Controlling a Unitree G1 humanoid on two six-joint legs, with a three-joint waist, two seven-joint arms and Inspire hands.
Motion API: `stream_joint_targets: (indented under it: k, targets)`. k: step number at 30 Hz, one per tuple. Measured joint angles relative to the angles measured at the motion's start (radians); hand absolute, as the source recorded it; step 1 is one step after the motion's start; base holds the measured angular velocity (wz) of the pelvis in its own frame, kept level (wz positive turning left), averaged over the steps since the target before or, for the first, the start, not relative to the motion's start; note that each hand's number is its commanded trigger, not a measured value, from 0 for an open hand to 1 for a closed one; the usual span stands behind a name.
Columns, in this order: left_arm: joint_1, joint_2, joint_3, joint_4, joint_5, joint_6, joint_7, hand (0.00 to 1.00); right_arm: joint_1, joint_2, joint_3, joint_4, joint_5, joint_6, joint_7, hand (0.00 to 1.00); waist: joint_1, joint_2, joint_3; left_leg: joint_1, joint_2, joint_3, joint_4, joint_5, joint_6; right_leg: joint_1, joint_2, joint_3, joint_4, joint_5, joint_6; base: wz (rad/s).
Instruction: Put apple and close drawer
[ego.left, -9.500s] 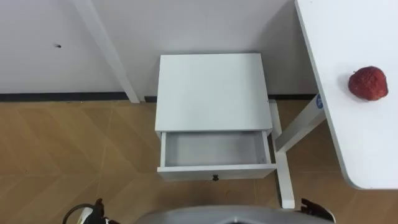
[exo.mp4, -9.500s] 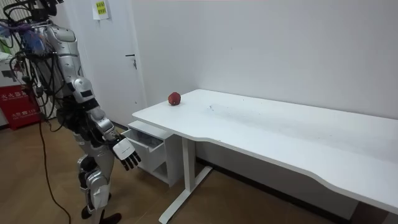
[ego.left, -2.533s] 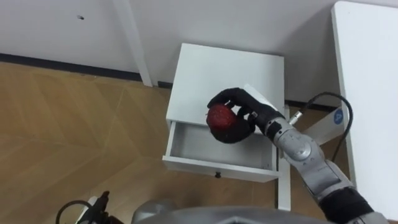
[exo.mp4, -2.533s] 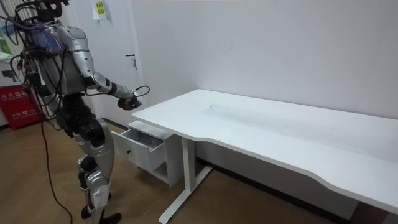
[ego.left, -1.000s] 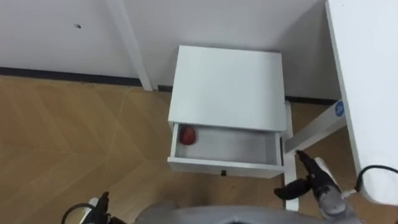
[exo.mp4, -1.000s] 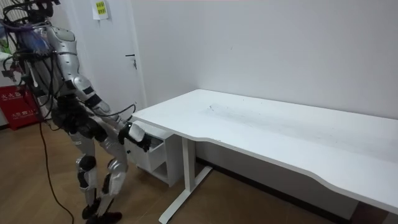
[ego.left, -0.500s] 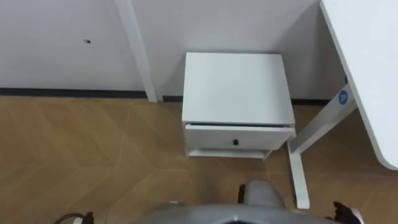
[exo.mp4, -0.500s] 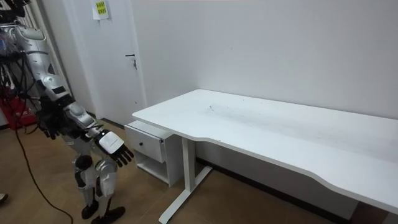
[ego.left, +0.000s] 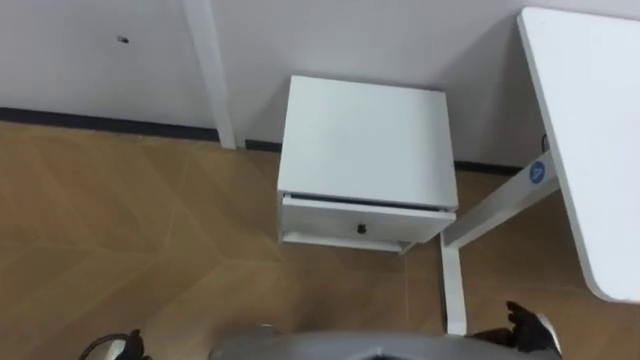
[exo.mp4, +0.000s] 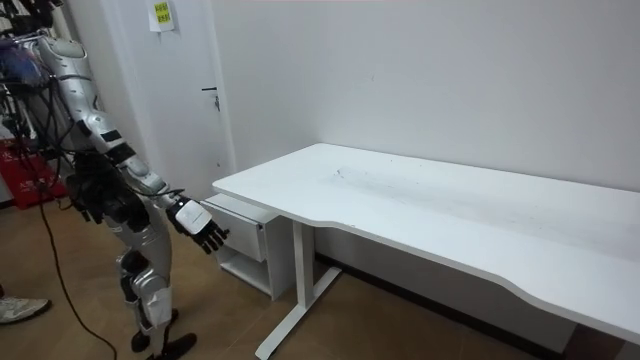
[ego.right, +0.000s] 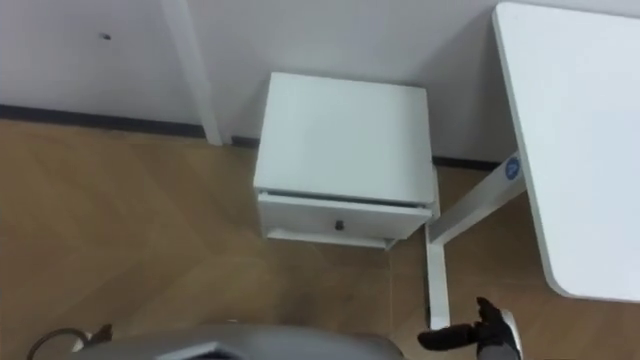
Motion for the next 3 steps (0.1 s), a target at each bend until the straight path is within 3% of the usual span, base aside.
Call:
stream_joint_targets:
  k: [3]
  targets:
    - [-0.011, 0.000, 0.002, 0.000, 0.004, -0.001, 0.001, 0.00, 0.001, 0.005, 0.000, 0.011, 0.000, 0.002, 0.017, 0.00, -0.005, 0.004, 0.0014, 0.016, 0.003, 0.000, -0.027, 0.012, 0.027, 0.001, 0.008, 0.001, 0.003, -0.006, -0.010, -0.03]
